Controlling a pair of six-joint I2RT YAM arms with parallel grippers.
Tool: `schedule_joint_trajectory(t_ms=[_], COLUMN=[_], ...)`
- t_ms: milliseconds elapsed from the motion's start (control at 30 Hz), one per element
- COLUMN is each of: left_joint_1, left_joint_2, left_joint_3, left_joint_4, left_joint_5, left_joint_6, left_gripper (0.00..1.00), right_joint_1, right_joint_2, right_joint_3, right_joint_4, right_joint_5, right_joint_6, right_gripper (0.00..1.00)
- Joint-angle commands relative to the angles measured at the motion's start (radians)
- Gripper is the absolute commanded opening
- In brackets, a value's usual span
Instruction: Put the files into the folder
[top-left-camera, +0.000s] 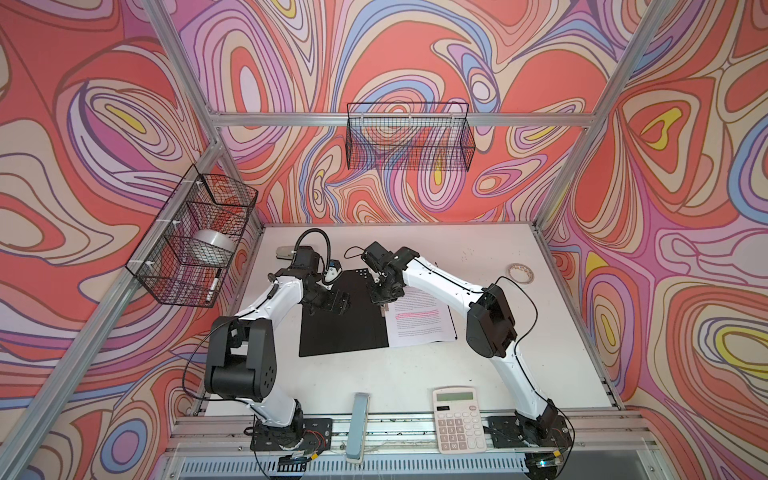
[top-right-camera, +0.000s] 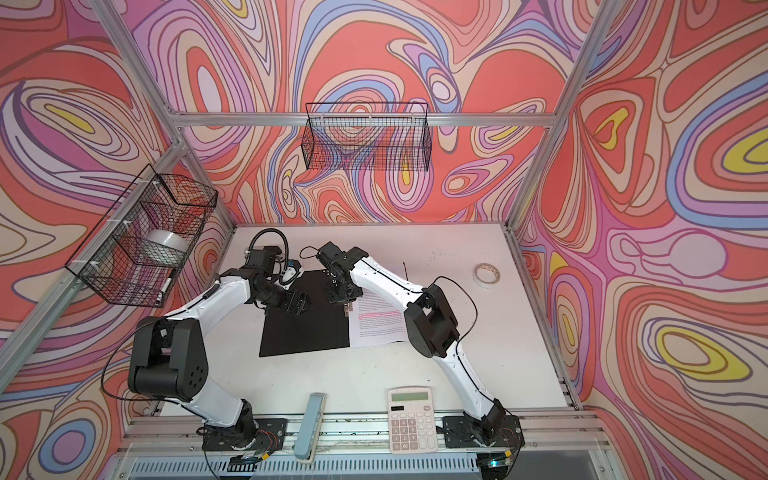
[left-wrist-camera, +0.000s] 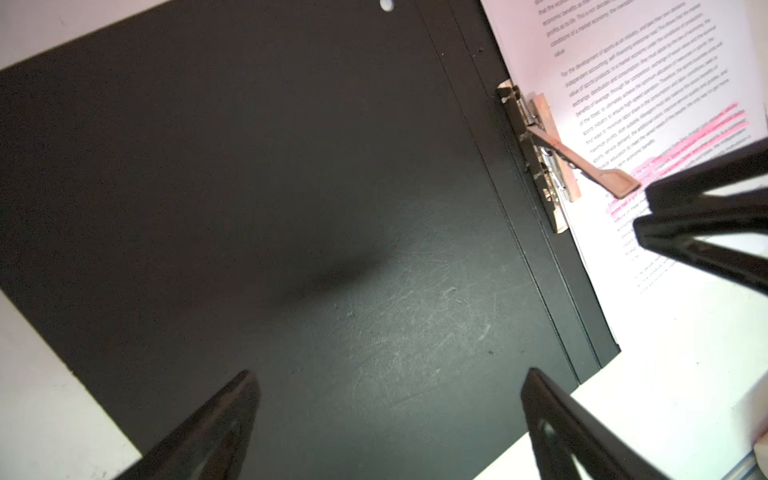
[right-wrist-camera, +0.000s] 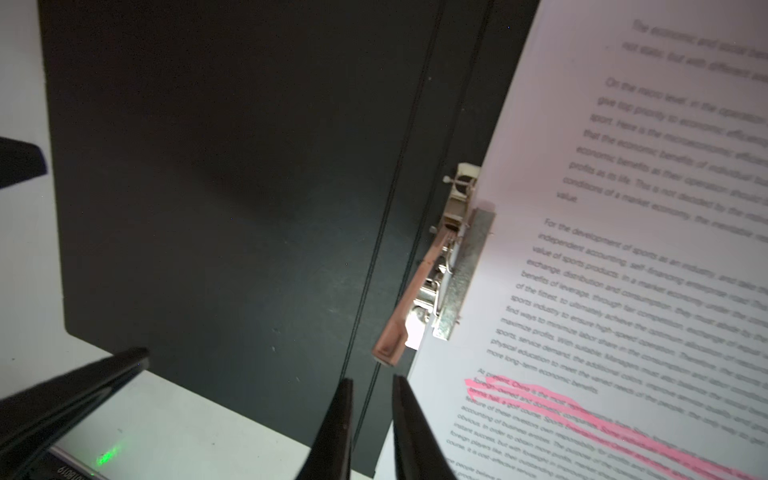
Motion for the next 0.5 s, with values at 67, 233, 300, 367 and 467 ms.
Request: schedule_joint_trajectory(t_ms=[67,233,300,367,467], left_joint_1=[-0.001,-0.002,-0.001,-0.002,-0.002], left_joint_2=[-0.020,-0.026,-0.029,-0.032,-0.032], left_joint_3=[-0.012,-0.008,-0.007,-0.007,-0.008], left_joint_4=[-0.028,-0.031,-0.034,-0.035,-0.036], left_joint_5=[0.023,0.024,0.025,0.024,0.024], left_joint_6=[0.003,0.005,0.007,0.008,0.010], left_gripper=[0.99,0.99,0.99,0.99,0.99], right_joint_1=[0.001,0.010,0.011,0.011,0.011], right_joint_2=[0.007,-0.005,-0.002,0.005,0.024], right_joint_3=[0.029,0.048,0.071,0.092,0.115], right_joint_4=[-0.050,-0.010,-0.007,-0.013,-0.026], right_joint_5=[0.062,0.030,0.028,0.037,0.044], right_joint_6=[-0.017,-0.025,-0.022,-0.023,-0.027], right_gripper=[0.18,0.18,0.18,0.18,0.18])
